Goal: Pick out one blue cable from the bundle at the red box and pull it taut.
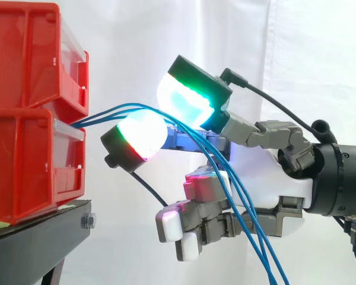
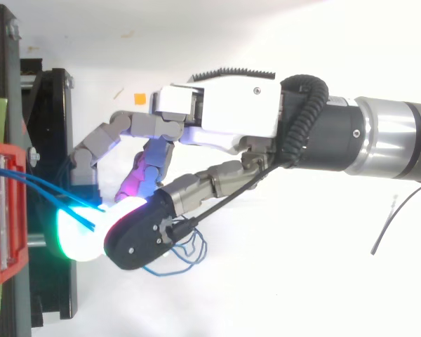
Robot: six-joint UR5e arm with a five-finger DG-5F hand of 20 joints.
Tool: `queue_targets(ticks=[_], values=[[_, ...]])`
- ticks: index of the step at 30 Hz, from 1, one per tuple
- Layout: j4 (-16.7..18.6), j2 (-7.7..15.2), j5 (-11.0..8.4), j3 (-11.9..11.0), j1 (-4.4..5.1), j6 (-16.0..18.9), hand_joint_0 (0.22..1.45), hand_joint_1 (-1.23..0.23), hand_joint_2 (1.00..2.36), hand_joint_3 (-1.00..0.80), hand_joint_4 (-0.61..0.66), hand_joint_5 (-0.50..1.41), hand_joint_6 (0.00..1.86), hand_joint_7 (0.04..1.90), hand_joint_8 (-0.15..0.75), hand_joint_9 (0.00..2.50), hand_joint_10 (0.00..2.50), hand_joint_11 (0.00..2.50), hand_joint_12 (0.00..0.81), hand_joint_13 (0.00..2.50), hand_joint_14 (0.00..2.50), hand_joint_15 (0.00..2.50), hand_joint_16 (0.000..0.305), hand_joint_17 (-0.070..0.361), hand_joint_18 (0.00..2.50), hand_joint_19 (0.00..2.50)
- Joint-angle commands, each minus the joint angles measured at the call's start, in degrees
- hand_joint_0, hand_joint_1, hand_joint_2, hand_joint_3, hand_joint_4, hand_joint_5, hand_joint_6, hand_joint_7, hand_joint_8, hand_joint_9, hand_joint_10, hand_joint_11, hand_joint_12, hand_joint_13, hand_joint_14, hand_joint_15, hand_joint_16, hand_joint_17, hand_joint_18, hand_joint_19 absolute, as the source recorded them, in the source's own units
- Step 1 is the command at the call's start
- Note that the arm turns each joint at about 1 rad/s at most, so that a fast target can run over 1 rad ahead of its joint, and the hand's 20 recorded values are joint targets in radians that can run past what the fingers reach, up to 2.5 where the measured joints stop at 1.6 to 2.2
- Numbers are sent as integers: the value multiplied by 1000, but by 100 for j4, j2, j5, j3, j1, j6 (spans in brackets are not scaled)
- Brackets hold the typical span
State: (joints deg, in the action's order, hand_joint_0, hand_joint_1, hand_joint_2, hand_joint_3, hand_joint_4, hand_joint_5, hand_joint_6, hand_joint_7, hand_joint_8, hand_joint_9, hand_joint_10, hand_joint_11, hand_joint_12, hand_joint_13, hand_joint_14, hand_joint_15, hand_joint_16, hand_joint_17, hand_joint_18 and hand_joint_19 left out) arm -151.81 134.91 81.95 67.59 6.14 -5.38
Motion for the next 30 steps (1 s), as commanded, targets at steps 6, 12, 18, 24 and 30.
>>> queue_targets(ticks=[6, 12, 18, 24, 30], values=[[-103, 0, -4, 0, -17, -121, 660, -734, 1013, -355, 1, -104, 893, 813, 289, 1381, 29, 865, 368, 1041, 21, 527, 45, 101, 906, 669], [-200, 0, -4, 0, -26, -271, 731, -873, 1005, -456, -41, -99, 908, 843, 301, 1424, 30, 882, 367, 1061, 21, 542, 46, 103, 917, 693], [-314, -9, -4, 0, -26, -473, 751, -943, 1000, -500, -173, -85, 915, 869, 276, 1492, 32, 919, 355, 1106, 23, 567, 44, 98, 950, 704], [-341, -9, -4, 0, -34, -482, 716, -1003, 1000, -500, -221, -67, 915, 941, 259, 1536, 32, 928, 348, 1129, 24, 584, 42, 95, 965, 715], [-420, -9, -4, -9, -26, -534, 666, -1029, 1000, -500, -192, -58, 910, 959, 252, 1576, 34, 956, 344, 1157, 25, 600, 42, 94, 971, 721]])
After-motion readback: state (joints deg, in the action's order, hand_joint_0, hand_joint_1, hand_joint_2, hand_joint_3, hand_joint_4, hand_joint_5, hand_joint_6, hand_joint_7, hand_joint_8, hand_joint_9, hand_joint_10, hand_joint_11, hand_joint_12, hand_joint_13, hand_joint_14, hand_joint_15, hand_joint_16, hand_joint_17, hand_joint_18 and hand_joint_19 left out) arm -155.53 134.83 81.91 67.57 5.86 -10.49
